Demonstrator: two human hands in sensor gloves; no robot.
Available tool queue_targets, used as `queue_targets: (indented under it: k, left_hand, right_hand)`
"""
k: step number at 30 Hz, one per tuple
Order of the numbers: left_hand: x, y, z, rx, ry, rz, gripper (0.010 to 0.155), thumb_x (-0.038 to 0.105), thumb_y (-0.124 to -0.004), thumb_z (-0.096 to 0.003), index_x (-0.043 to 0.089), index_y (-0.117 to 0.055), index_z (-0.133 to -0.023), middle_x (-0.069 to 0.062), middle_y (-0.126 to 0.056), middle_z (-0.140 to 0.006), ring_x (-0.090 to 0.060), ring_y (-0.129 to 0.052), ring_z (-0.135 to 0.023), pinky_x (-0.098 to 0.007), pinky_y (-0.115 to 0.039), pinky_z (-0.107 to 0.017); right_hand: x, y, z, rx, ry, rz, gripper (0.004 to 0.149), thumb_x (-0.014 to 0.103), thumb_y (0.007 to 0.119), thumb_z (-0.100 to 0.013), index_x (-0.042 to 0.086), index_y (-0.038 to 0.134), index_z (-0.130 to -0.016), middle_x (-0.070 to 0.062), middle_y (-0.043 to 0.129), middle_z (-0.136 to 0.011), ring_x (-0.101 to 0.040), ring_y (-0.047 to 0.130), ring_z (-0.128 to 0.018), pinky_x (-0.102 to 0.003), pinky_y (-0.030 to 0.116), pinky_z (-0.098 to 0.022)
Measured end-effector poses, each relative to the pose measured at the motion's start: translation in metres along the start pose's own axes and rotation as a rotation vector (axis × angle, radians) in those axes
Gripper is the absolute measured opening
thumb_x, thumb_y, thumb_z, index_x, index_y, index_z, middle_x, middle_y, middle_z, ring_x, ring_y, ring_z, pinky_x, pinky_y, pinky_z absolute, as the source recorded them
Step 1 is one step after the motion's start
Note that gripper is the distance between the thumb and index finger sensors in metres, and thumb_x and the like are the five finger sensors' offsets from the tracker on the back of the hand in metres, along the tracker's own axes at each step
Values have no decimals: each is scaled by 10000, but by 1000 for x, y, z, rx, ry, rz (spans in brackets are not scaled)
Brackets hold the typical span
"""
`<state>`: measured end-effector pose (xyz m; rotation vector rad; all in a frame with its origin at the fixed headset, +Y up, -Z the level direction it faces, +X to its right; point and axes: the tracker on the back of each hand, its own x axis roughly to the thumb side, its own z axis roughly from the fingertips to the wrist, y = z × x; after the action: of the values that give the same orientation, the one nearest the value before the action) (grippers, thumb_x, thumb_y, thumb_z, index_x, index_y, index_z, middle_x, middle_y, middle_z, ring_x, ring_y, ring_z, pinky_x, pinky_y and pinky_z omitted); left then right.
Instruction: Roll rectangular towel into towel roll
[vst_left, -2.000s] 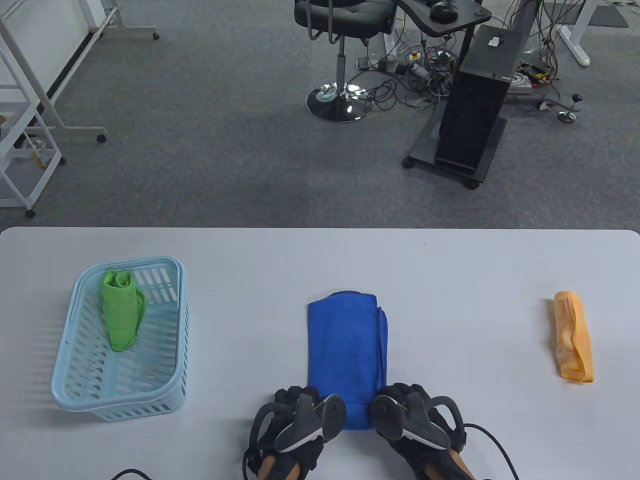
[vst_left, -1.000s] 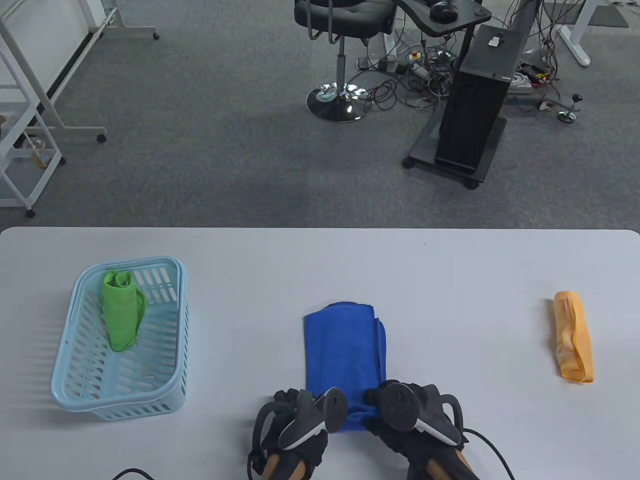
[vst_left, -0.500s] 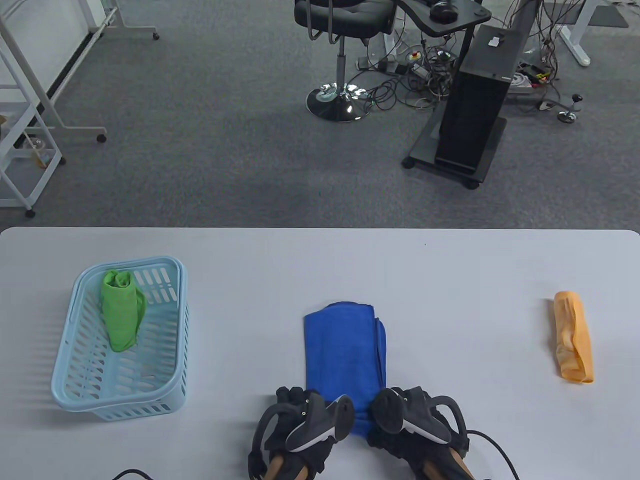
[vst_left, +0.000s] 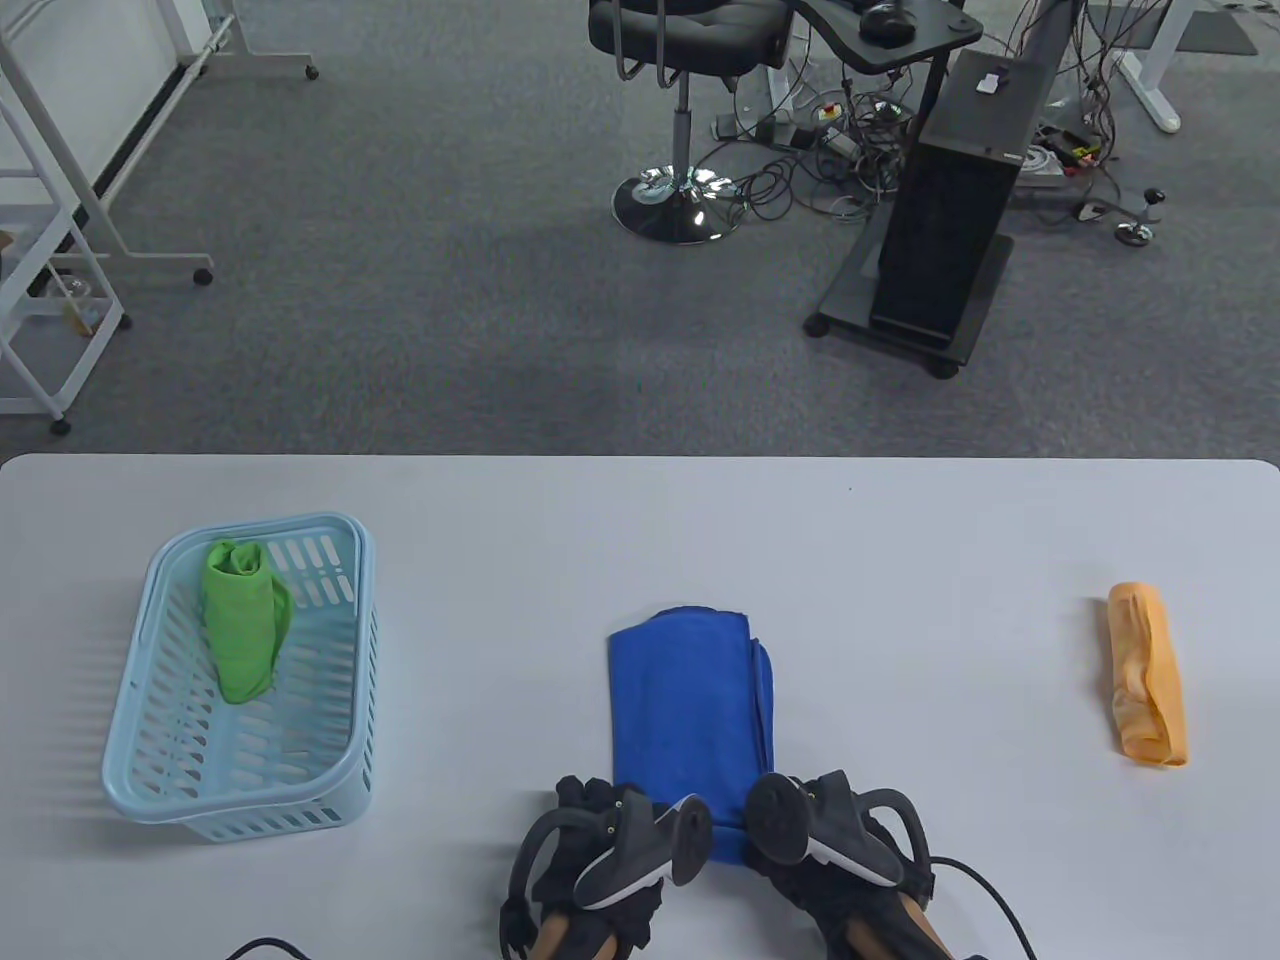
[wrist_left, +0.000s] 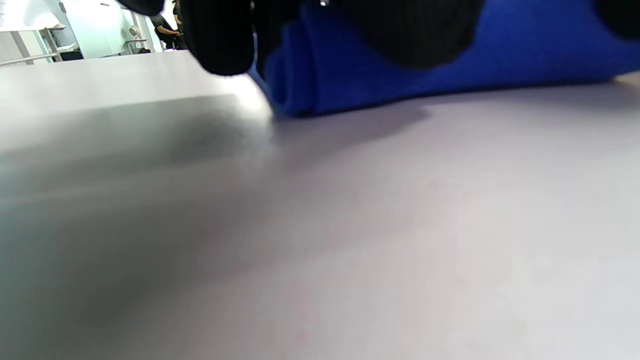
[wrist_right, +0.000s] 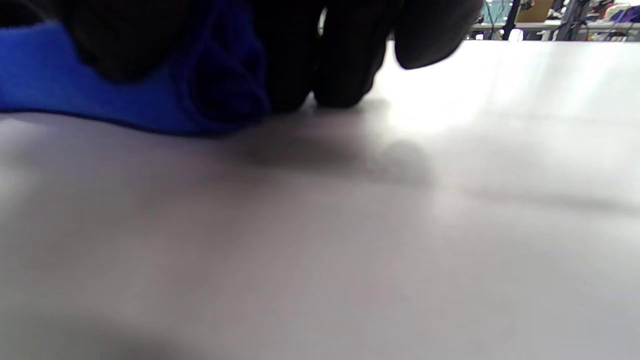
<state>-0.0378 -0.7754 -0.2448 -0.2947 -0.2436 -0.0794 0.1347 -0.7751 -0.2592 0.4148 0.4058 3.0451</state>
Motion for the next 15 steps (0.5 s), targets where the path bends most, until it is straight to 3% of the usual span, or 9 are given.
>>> queue_targets:
  k: [5,9,12,15]
  left_hand:
    - [-3,2,-1,40,-1,28,521,433,-679,-363,322,-850,-843,-57,-919,-761,-340,-821,-763,-644,-524,-679]
    - [-4,1,-3,82,1,37,519,430,-701,-361,365,-796,-867,-32,-971,-662,-314,-869,-719,-636,-560,-669]
    - [-7,1,-5,92,4,53,482,438,-687,-370,378,-872,-811,-23,-981,-636,-320,-860,-736,-637,-555,-667]
    - [-6,-1,-6,85,27,59,481,440,-683,-374,374,-873,-811,-33,-950,-697,-349,-806,-786,-637,-536,-670]
  right_hand:
    - [-3,-4,1,53,-20,-45,482,418,696,-324,216,852,-734,-51,782,-820,-301,754,-842,-570,589,-665]
    - [-8,-4,0,19,-11,-58,477,440,702,-317,234,893,-702,-41,802,-803,-298,759,-841,-565,595,-663]
    - [-10,-5,0,-31,5,-76,473,446,724,-308,255,931,-688,-53,774,-849,-310,732,-863,-580,565,-673]
    - [-8,-4,0,-85,9,-57,509,423,740,-309,244,880,-764,-63,699,-910,-312,697,-882,-584,541,-682]
